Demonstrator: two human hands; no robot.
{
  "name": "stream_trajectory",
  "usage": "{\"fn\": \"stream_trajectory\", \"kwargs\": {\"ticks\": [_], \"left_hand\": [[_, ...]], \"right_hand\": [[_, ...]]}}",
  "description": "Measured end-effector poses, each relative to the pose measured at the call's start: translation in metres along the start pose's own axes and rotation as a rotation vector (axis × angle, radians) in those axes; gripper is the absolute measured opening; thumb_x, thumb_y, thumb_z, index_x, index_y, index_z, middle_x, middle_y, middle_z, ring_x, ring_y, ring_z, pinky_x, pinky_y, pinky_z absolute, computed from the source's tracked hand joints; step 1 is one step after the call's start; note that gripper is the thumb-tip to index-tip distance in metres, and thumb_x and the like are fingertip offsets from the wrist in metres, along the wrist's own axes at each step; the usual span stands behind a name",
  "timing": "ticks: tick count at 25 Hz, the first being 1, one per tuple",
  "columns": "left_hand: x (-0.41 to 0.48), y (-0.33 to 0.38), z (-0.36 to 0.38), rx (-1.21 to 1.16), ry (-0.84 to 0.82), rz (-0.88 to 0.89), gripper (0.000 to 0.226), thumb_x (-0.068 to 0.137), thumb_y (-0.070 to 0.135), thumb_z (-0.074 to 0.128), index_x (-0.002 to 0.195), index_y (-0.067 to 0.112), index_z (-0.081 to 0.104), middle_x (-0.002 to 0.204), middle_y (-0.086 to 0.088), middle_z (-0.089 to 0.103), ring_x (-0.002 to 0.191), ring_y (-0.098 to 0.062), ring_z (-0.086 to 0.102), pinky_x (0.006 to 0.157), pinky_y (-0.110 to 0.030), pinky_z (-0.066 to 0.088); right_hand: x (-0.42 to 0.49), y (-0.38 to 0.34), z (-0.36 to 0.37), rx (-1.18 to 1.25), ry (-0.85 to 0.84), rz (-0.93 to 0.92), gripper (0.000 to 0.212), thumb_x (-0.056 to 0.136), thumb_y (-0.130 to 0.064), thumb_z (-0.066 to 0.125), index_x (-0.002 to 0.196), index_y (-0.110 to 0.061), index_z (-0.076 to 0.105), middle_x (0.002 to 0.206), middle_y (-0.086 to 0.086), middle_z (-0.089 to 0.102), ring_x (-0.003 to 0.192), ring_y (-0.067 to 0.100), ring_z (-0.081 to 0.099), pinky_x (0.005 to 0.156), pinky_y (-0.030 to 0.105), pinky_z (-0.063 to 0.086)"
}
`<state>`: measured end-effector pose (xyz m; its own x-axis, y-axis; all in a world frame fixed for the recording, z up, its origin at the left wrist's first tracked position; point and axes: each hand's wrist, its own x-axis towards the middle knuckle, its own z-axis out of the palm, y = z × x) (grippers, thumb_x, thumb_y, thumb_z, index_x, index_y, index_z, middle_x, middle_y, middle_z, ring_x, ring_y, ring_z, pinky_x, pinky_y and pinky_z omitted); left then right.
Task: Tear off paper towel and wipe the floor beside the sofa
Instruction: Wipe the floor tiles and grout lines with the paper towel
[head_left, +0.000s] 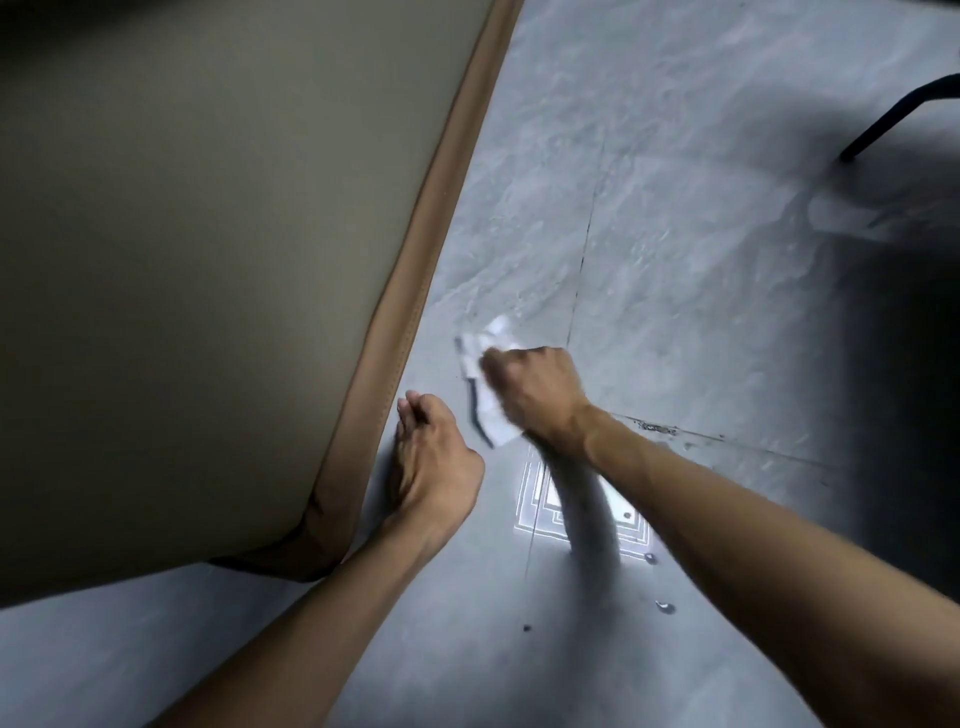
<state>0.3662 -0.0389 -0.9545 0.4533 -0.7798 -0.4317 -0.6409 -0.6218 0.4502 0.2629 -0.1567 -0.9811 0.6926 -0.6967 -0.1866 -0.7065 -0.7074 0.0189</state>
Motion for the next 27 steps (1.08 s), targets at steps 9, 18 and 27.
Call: {"fn": "stream_trajectory", "kwargs": {"ticks": [9,18,27], "left_hand": [[-0.007,0.008,-0.019,-0.283,0.228,-0.139,0.024,0.085,0.004,0.048,0.097,0.018,0.034,0.106,-0.022,0.064,0.097,-0.040,0.058,0.072,-0.036,0.037],[-0.013,0.044,0.016,-0.024,-0.036,0.268,0.036,0.074,-0.004,0.044,0.109,0.007,0.041,0.120,-0.012,0.052,0.110,-0.033,0.052,0.084,-0.036,0.041],[-0.020,0.053,0.044,0.181,-0.048,0.370,0.063,0.082,-0.001,0.040,0.142,-0.004,0.024,0.152,-0.019,0.031,0.144,-0.029,0.024,0.116,-0.033,0.024]], "right_hand": [[0.012,-0.076,-0.001,0.187,0.010,0.075,0.012,0.088,-0.021,0.048,0.094,-0.015,0.057,0.076,0.010,0.068,0.066,0.032,0.067,0.049,0.030,0.023],[-0.143,0.100,0.016,0.097,0.034,0.602,0.014,0.097,-0.019,0.046,0.087,-0.010,0.052,0.079,0.022,0.068,0.067,0.044,0.063,0.054,0.040,0.039],[-0.107,0.016,0.012,0.185,0.015,0.482,0.004,0.086,-0.014,0.052,0.087,-0.014,0.056,0.071,0.011,0.068,0.062,0.036,0.065,0.050,0.033,0.029]]}}
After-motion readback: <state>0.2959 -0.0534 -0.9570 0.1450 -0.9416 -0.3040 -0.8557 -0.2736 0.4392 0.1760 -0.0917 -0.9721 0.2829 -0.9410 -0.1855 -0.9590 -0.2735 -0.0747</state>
